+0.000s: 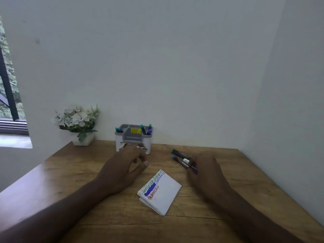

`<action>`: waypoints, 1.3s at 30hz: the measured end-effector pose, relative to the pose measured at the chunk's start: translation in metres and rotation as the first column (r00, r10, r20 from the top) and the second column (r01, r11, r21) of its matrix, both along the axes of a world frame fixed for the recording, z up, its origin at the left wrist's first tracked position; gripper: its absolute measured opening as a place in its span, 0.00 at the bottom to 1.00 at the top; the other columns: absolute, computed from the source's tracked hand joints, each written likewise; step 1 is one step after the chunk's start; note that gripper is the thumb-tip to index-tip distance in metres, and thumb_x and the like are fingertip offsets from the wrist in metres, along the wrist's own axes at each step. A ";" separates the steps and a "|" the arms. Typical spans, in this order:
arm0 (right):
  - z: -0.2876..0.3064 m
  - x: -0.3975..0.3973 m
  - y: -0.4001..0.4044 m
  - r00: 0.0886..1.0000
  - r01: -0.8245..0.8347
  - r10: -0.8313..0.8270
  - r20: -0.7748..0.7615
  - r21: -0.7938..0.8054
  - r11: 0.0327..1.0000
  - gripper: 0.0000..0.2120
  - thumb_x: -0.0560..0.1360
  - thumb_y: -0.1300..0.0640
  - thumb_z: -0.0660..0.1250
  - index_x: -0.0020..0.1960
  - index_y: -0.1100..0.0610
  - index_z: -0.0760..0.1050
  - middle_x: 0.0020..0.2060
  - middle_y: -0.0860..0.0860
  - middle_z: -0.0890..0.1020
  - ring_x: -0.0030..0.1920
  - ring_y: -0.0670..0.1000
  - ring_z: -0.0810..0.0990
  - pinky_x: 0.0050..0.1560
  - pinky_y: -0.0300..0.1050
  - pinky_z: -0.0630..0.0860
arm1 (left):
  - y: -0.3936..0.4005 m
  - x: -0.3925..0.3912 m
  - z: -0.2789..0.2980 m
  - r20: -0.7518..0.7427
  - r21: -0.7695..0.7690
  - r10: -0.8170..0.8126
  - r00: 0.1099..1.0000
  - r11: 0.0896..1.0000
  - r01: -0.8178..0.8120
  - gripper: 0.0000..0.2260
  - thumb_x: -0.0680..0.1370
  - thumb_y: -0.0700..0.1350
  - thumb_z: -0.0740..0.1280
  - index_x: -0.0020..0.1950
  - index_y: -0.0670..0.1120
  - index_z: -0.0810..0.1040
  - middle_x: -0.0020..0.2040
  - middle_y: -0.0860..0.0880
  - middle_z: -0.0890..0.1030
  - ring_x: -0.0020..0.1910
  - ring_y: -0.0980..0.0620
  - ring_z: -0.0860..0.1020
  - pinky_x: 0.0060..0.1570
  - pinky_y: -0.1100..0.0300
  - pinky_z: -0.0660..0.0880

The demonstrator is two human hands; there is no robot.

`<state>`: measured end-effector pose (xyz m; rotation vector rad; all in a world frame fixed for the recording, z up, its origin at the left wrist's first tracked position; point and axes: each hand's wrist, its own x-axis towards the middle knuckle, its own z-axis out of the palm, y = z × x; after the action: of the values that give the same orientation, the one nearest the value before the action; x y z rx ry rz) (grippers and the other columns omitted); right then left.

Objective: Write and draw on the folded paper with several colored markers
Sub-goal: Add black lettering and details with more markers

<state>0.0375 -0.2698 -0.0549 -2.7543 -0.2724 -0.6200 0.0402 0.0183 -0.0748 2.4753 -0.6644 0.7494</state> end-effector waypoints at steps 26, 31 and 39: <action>-0.014 -0.026 0.049 0.963 -0.203 0.269 -0.001 0.650 0.732 0.19 0.66 0.37 0.76 0.53 0.45 0.84 0.47 0.42 0.88 0.48 0.42 0.87 0.51 0.45 0.86 | -0.025 -0.020 0.009 -0.013 0.110 -0.179 0.984 0.978 0.179 0.23 0.83 0.63 0.54 0.74 0.55 0.71 0.58 0.64 0.70 0.54 0.65 0.67 0.54 0.63 0.67; -0.011 -0.030 0.052 0.946 -0.261 0.319 0.049 0.701 0.664 0.11 0.73 0.48 0.78 0.55 0.49 0.85 0.48 0.45 0.89 0.48 0.47 0.88 0.54 0.56 0.86 | -0.027 -0.022 0.010 0.027 0.119 -0.196 0.980 0.974 0.191 0.18 0.85 0.57 0.55 0.70 0.52 0.73 0.59 0.52 0.80 0.53 0.64 0.67 0.54 0.59 0.67; -0.012 -0.032 0.054 0.946 -0.246 0.320 0.043 0.739 0.627 0.20 0.71 0.41 0.75 0.59 0.48 0.83 0.50 0.44 0.89 0.50 0.45 0.88 0.55 0.46 0.85 | -0.026 -0.020 0.008 0.036 0.146 -0.173 0.984 0.975 0.167 0.12 0.86 0.47 0.59 0.67 0.47 0.76 0.57 0.48 0.80 0.52 0.60 0.68 0.52 0.60 0.66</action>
<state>0.0055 -0.2156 -0.0670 -1.8808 -0.3354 -0.3876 0.0205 -0.0079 -0.0665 2.4930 -0.9654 0.7212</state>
